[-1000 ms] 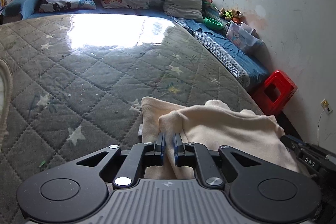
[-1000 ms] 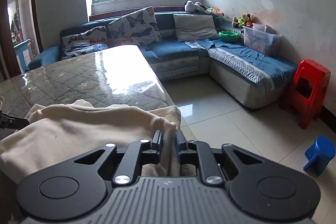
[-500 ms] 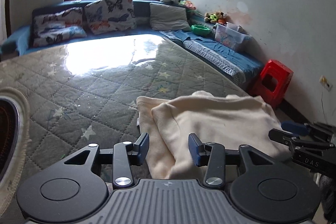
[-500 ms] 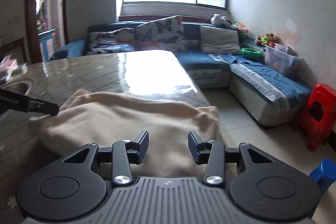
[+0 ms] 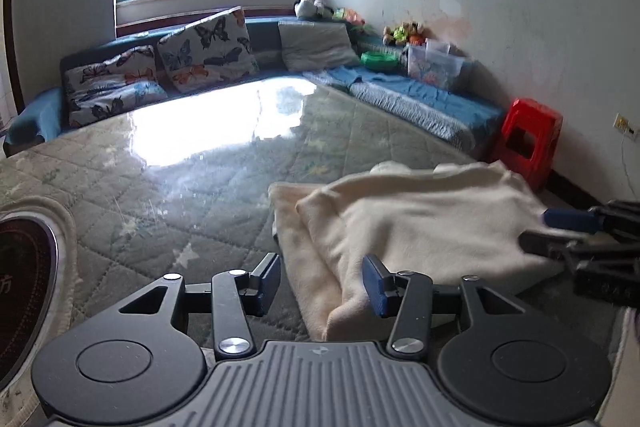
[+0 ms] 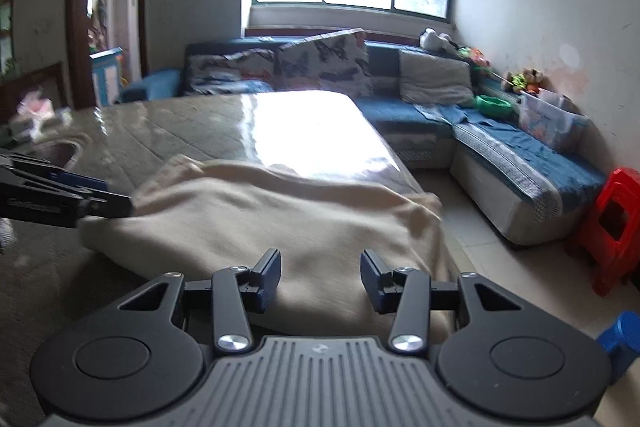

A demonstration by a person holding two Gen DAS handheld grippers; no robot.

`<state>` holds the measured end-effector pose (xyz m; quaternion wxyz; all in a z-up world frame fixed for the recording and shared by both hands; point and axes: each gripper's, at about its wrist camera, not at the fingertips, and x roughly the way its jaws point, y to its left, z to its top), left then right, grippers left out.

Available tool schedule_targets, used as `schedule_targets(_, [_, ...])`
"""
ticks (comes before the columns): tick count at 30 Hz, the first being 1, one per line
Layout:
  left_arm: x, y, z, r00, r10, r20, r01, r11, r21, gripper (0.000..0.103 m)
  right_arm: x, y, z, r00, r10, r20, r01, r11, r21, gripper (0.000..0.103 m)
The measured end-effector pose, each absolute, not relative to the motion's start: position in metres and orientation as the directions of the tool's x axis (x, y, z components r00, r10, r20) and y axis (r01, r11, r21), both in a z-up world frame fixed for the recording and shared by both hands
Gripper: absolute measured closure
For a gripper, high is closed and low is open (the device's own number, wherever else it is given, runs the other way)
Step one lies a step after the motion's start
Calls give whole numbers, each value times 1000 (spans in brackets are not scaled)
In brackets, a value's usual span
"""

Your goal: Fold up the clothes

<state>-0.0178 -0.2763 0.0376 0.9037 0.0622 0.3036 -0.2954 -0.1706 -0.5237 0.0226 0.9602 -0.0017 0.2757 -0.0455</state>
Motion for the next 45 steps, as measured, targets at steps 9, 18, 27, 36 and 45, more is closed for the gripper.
schedule_targets(9, [-29,-286,26,631,-487,-604,611,792,0,53,-154,-487,22,849,9,-529,-25,999,-22,58])
schedule_targets(18, [-30,-279,20,626,-495,-602,614,789,-11,51,-154,-475,18,831,15,-556,-54,997,-53,60])
schedule_targets(27, [-31,-272,15,623,-490,-610,613,790,-9,44,-132,-465,11,819,58,-571,-97,995,-38,62])
schedule_targets(36, [-37,-266,15,610,-479,-630,603,797,-22,42,-154,-475,26,835,55,-548,-76,997,-15,54])
schedule_targets(45, [-52,-256,19,611,-466,-640,588,809,-27,28,-173,-473,24,830,-18,-557,10,1000,-17,32])
